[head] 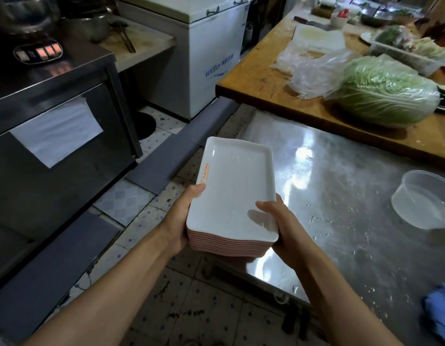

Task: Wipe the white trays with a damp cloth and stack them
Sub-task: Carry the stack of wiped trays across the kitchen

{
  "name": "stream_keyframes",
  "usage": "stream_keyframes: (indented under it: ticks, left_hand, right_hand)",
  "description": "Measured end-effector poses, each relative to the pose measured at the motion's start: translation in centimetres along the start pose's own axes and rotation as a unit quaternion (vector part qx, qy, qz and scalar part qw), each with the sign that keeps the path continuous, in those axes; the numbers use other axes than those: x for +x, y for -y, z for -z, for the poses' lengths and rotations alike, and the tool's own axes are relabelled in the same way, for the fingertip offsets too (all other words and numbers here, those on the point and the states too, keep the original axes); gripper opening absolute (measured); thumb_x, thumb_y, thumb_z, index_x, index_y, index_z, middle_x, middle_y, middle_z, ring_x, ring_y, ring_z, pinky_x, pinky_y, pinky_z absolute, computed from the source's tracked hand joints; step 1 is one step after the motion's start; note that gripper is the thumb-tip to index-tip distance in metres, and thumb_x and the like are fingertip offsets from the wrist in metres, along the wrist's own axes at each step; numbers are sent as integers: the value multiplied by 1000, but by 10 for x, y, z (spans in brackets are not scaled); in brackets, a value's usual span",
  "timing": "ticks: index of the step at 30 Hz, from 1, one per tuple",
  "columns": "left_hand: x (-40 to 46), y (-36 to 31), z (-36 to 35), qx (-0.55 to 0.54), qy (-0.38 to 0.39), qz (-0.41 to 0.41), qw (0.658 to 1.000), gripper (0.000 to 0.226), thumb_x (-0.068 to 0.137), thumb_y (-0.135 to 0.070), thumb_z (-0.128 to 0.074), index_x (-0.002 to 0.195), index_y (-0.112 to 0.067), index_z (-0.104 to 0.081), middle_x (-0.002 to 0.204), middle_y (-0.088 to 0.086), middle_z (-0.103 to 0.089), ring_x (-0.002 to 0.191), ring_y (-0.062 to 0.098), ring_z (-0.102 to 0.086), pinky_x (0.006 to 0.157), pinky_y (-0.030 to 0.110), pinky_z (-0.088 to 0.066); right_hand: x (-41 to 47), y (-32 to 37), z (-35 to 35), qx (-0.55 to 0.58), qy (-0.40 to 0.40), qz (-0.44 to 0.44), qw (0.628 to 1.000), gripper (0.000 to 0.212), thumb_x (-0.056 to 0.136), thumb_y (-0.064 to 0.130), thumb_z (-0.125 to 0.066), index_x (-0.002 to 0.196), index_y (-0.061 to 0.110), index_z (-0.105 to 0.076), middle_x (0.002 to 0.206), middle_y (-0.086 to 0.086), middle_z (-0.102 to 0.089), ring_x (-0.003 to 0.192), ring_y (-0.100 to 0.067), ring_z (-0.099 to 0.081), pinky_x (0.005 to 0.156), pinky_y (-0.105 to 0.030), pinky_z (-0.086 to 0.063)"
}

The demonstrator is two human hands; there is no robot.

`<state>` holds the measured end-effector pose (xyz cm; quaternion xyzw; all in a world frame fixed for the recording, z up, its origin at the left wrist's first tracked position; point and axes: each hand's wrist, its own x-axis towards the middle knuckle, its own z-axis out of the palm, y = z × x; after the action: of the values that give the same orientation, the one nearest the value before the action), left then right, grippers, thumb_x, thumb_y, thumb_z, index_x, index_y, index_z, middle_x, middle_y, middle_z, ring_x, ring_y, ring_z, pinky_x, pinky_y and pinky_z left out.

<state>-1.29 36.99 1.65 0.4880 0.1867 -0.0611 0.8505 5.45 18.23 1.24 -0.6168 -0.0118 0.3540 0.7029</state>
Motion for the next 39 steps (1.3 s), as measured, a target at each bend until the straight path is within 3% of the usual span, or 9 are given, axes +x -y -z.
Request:
stream_keyframes:
  ticks: [4, 8, 11, 15, 20, 23, 27, 33, 39]
  left_hand:
    - [0, 3, -1, -16, 6, -10, 1000, 33, 77, -38, -52, 99, -21, -69, 100, 7, -73, 87, 20, -71, 66, 29, -58]
    - [-2, 2, -4, -17, 5, -13, 1000, 43, 73, -30, -57, 112, -14, -61, 96, 6, -74, 83, 20, -71, 63, 28, -57]
    - [-6, 2, -5, 0, -4, -35, 999, 59, 68, -20, -66, 125, -17, -53, 104, 6, -72, 89, 21, -70, 64, 28, -56]
    - [-13, -3, -8, 22, -10, -68, 997, 65, 68, -20, -58, 132, -24, -48, 110, 3, -70, 95, 20, -68, 67, 28, -55]
    - [-26, -34, -24, 39, -13, -129, 991, 65, 69, -17, -57, 131, -35, -47, 110, -1, -70, 94, 18, -69, 66, 26, -55]
    - [-36, -58, -37, 31, -11, -178, 983, 61, 70, -13, -55, 123, -44, -49, 107, -4, -70, 92, 17, -69, 64, 26, -55]
    - [-49, -94, -49, 31, -19, -232, 972, 66, 69, -10, -52, 127, -41, -47, 109, -4, -69, 95, 18, -68, 66, 27, -55]
    - [-62, -136, -37, 31, -46, -285, 957, 75, 66, -12, -54, 136, -37, -40, 113, 3, -67, 100, 26, -66, 72, 36, -57]
    - [-59, -185, 10, 40, -43, -342, 938, 79, 59, -18, -62, 134, -33, -45, 111, 3, -68, 95, 22, -68, 67, 30, -55]
  right_hand:
    - [2, -1, 2, -26, 19, 18, 999, 71, 67, 30, -57, 136, 31, -40, 112, 1, -65, 90, -13, -68, 64, -27, -51]
    - [5, -2, 1, -30, 24, 41, 998, 69, 63, 16, -51, 131, 16, -38, 76, 12, -66, 65, -4, -63, 50, -17, -46]
    - [2, 0, 0, -43, 34, 46, 997, 77, 60, 14, -50, 136, 18, -37, 81, 9, -69, 68, -6, -65, 50, -20, -47]
    - [-3, 11, -2, -60, 39, 62, 996, 79, 61, 13, -49, 137, 25, -35, 96, 6, -71, 80, -12, -69, 55, -22, -51]
    - [-8, 44, -9, -68, 37, 93, 993, 67, 60, 13, -48, 125, 32, -47, 83, 10, -68, 71, -10, -68, 54, -22, -50]
    - [-12, 72, -18, -53, 50, 123, 990, 67, 59, 7, -46, 117, 41, -52, 90, 6, -70, 81, -17, -69, 58, -26, -53]
    - [-18, 110, -37, -57, 80, 174, 980, 73, 60, 9, -50, 128, 37, -47, 110, -5, -65, 97, -25, -66, 67, -31, -54]
    - [-8, 151, -78, -85, 112, 241, 960, 79, 62, 13, -55, 135, 42, -41, 120, -3, -60, 107, -25, -61, 81, -48, -56]
    - [26, 174, -138, -103, 126, 294, 942, 78, 64, 11, -52, 129, 52, -42, 110, 11, -63, 98, -11, -64, 70, -30, -56]
